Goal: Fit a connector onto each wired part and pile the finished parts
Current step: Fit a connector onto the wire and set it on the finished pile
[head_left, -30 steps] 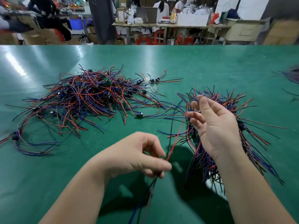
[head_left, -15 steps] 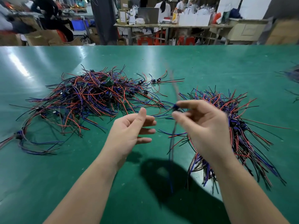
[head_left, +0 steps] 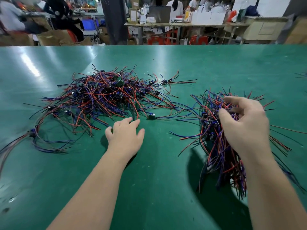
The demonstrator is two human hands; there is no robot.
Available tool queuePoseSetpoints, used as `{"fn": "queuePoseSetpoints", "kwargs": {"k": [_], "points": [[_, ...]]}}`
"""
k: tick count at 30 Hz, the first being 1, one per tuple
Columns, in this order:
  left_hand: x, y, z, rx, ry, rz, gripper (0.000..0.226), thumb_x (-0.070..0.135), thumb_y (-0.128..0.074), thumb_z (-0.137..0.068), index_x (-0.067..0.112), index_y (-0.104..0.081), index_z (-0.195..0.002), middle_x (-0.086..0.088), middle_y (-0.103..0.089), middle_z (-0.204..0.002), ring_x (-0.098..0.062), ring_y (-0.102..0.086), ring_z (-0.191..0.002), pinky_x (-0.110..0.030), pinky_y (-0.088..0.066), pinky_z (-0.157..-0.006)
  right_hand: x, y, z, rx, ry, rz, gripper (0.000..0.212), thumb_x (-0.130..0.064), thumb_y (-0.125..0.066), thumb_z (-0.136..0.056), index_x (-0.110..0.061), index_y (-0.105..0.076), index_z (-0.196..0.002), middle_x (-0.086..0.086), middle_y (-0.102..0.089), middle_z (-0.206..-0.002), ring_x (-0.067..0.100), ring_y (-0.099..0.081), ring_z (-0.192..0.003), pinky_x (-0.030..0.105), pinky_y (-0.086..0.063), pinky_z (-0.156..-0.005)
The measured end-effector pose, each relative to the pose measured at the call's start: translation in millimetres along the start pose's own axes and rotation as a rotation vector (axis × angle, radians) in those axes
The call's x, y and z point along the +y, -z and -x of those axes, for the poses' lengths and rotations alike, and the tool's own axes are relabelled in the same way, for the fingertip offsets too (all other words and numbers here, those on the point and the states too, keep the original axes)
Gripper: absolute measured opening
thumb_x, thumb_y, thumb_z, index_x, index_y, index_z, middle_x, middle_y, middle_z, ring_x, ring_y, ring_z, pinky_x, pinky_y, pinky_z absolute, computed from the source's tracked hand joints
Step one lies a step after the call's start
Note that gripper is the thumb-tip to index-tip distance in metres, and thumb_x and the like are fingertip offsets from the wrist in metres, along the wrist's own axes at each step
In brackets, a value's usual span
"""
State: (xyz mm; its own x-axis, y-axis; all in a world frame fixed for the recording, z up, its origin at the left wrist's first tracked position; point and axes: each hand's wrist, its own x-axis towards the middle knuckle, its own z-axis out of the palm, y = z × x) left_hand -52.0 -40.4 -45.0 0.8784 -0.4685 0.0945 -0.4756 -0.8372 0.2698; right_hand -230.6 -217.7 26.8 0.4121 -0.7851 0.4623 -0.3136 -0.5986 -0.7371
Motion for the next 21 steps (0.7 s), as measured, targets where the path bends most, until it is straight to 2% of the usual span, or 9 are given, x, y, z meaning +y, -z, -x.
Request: {"fn": "queuePoseSetpoints", "kwargs": {"k": [4,7,10,12,13,15,17,20,21], "points": [[0.7,4.1,-1.5,0.091,0.012,0.029,0.039,0.042,-0.048,-0.094,0.029,-0.057,-0.129,0.008,-0.054,-0.132,-0.017,-0.045,-0.124,-0.042,-0.024,-0.102,-1.0,-6.8,5.3,-0.038,0.053,-0.03,0.028,-0.014,-0.063,-0.084,-0.022,-0.067,-0.111,-0.003,-0.052,-0.101,0.012,-0.054,-0.09,0.024,-0.041,-0.086],[1.5,9.7,-0.6,0.158,0.033,0.234,0.026,0.03,-0.062,-0.088,0.024,-0.07,-0.113,0.004,-0.068,-0.112,-0.018,-0.059,-0.104,-0.029,-0.033,-0.088,-1.7,-7.9,7.4,-0.028,0.065,-0.1,0.024,-0.011,-0.063,-0.084,-0.024,-0.068,-0.104,-0.003,-0.057,-0.097,0.012,-0.057,-0.086,0.024,-0.045,-0.083],[2.7,16.0,2.5,0.205,0.063,0.482,0.017,0.019,-0.071,-0.079,0.022,-0.077,-0.095,0.008,-0.073,-0.088,-0.005,-0.058,-0.071,-0.011,-0.034,-0.065,-3.9,-10.8,9.8,-0.031,0.043,-0.231,0.024,-0.007,-0.062,-0.083,-0.025,-0.069,-0.096,0.002,-0.065,-0.093,0.013,-0.061,-0.081,0.026,-0.049,-0.079],[3.8,21.5,5.7,0.235,0.089,0.589,0.011,0.019,-0.072,-0.074,0.026,-0.077,-0.081,0.018,-0.067,-0.07,0.004,-0.057,-0.063,-0.007,-0.036,-0.055,-5.0,-12.6,11.2,-0.055,0.024,-0.292,0.023,-0.005,-0.062,-0.084,-0.024,-0.07,-0.094,0.003,-0.068,-0.092,0.01,-0.062,-0.077,0.022,-0.048,-0.074],[5.1,24.3,7.8,0.255,0.099,0.604,0.01,0.02,-0.072,-0.073,0.029,-0.075,-0.074,0.02,-0.064,-0.064,0.005,-0.057,-0.062,-0.007,-0.037,-0.055,-5.4,-13.2,11.7,-0.066,0.018,-0.309,0.023,-0.005,-0.062,-0.084,-0.023,-0.071,-0.093,0.002,-0.068,-0.09,0.007,-0.061,-0.074,0.019,-0.047,-0.071],[7.2,28.4,12.2,0.281,0.108,0.535,0.009,0.025,-0.068,-0.07,0.03,-0.066,-0.064,0.017,-0.06,-0.058,0.003,-0.055,-0.059,-0.019,-0.042,-0.062,-5.7,-14.1,12.4,-0.079,0.01,-0.331,0.02,-0.005,-0.062,-0.085,-0.021,-0.072,-0.092,-0.001,-0.069,-0.086,0.004,-0.06,-0.07,0.014,-0.045,-0.066],[8.5,30.5,16.7,0.278,0.096,0.377,0.009,0.03,-0.064,-0.07,0.027,-0.06,-0.062,0.015,-0.058,-0.056,0.002,-0.05,-0.06,-0.028,-0.032,-0.074,-6.8,-14.8,12.8,-0.09,0.002,-0.341,0.019,-0.004,-0.063,-0.085,-0.019,-0.072,-0.091,-0.001,-0.069,-0.084,0.004,-0.059,-0.068,0.013,-0.044,-0.064],[12.2,30.1,21.1,0.294,0.018,0.282,0.003,0.028,-0.06,-0.073,0.029,-0.061,-0.075,0.014,-0.059,-0.065,-0.01,-0.052,-0.07,-0.029,-0.022,-0.077,-8.7,-14.9,13.2,-0.101,-0.004,-0.353,0.018,-0.003,-0.062,-0.085,-0.016,-0.073,-0.09,-0.003,-0.068,-0.078,0.0,-0.055,-0.061,0.009,-0.041,-0.06],[14.3,28.6,22.9,0.31,-0.035,0.278,0.012,0.026,-0.06,-0.073,0.031,-0.063,-0.085,0.014,-0.06,-0.073,-0.013,-0.051,-0.078,-0.029,-0.023,-0.078,-9.3,-14.7,13.9,-0.105,-0.002,-0.356,0.018,-0.003,-0.062,-0.085,-0.015,-0.073,-0.091,-0.003,-0.067,-0.077,-0.001,-0.054,-0.059,0.008,-0.04,-0.058]]}}
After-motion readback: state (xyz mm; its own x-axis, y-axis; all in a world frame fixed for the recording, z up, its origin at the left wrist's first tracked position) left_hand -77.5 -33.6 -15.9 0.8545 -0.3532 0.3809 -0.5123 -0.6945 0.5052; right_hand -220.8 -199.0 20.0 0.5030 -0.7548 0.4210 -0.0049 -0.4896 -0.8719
